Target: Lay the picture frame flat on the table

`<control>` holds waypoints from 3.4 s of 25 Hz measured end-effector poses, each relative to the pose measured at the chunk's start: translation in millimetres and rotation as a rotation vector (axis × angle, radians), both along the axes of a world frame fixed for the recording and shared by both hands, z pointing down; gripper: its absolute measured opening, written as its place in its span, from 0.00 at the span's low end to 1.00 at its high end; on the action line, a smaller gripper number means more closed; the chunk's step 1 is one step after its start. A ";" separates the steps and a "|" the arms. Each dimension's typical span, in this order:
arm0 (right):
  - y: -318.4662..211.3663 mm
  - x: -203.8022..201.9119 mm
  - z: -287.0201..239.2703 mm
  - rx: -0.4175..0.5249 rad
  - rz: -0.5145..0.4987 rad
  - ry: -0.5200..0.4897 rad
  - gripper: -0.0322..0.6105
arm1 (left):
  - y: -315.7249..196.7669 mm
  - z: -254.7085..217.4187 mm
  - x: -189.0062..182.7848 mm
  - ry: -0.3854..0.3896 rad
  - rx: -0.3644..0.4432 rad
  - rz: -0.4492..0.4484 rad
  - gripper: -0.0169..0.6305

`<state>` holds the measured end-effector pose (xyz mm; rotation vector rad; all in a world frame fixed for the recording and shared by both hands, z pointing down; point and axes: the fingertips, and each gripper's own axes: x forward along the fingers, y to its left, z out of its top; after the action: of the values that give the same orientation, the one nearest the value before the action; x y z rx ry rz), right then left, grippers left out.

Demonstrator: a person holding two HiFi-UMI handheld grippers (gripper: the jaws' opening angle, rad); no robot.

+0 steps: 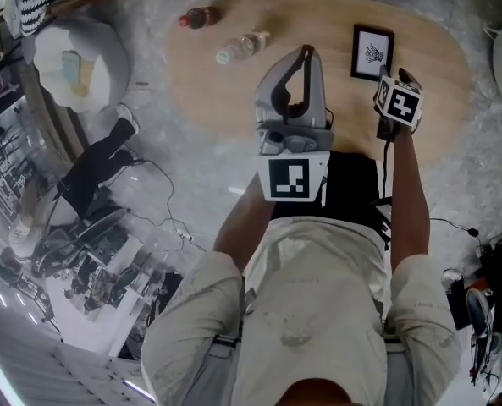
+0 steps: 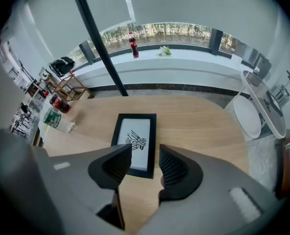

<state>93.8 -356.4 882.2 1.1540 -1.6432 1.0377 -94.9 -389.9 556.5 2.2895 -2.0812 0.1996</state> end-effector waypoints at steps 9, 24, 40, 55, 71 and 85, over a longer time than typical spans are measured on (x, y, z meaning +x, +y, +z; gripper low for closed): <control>19.7 -2.0 -54.9 0.035 -0.008 0.008 0.33 | 37.5 -41.5 -6.8 0.000 0.023 -0.006 0.03; 93.2 1.0 -138.0 0.073 0.080 -0.039 0.33 | 113.2 -96.1 -8.3 0.007 0.059 0.006 0.03; 153.9 -10.4 -227.1 0.249 0.096 -0.074 0.33 | 188.9 -118.3 -9.2 0.067 0.079 0.049 0.03; 175.2 -9.6 -320.6 0.446 0.167 -0.167 0.33 | 227.5 -148.7 -6.6 0.074 0.176 0.086 0.03; 167.9 10.3 -452.8 0.815 0.154 -0.152 0.33 | 232.5 -191.1 4.0 0.053 0.240 0.157 0.03; 175.6 8.3 -556.2 1.260 0.047 0.003 0.33 | 227.1 -229.0 15.9 0.056 0.247 0.202 0.03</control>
<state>102.1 -180.8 326.0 1.9299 -2.3098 -0.1307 -79.1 -162.7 327.4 2.6122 -1.9434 -0.1234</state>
